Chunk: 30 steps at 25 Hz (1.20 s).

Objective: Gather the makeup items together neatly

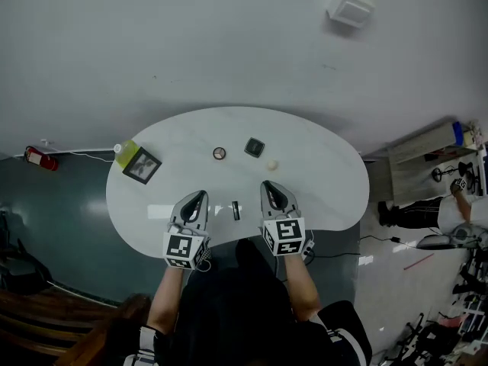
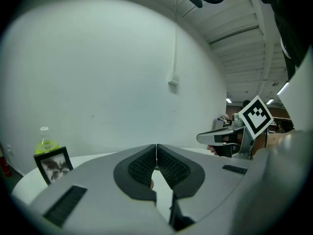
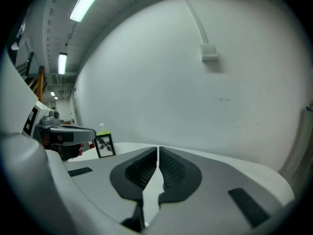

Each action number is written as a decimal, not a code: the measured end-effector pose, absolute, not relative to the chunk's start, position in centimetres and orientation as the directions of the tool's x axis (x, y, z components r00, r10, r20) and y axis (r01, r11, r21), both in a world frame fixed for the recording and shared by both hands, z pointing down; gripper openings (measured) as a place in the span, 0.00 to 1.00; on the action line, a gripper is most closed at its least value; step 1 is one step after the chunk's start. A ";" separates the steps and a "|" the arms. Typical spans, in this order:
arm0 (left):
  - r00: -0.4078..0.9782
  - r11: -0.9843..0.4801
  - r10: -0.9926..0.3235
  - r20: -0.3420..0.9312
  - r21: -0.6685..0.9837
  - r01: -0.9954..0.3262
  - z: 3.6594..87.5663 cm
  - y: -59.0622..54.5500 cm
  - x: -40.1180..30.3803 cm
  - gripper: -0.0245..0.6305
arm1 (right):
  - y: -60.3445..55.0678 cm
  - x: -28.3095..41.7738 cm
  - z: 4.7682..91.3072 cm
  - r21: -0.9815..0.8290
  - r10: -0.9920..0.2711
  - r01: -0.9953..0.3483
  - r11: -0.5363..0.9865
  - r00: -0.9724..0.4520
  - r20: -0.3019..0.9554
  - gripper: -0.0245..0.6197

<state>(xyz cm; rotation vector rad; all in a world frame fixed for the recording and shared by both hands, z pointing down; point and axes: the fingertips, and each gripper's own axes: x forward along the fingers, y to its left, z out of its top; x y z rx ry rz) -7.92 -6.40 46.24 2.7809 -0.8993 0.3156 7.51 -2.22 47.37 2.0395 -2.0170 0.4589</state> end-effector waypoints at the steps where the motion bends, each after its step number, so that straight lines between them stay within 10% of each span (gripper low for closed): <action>1: 0.780 -0.782 -0.564 0.272 0.127 -0.610 46.7 -6.6 -7.7 0.07 | -2.8 7.8 47.8 -0.055 -0.921 -0.999 -0.001 -0.021 0.390 0.10; 30: 0.540 -0.517 -0.689 0.483 0.193 -0.834 59.5 -13.5 -8.2 0.07 | -17.6 5.0 63.4 -0.083 -0.707 -0.907 0.413 -0.376 0.599 0.10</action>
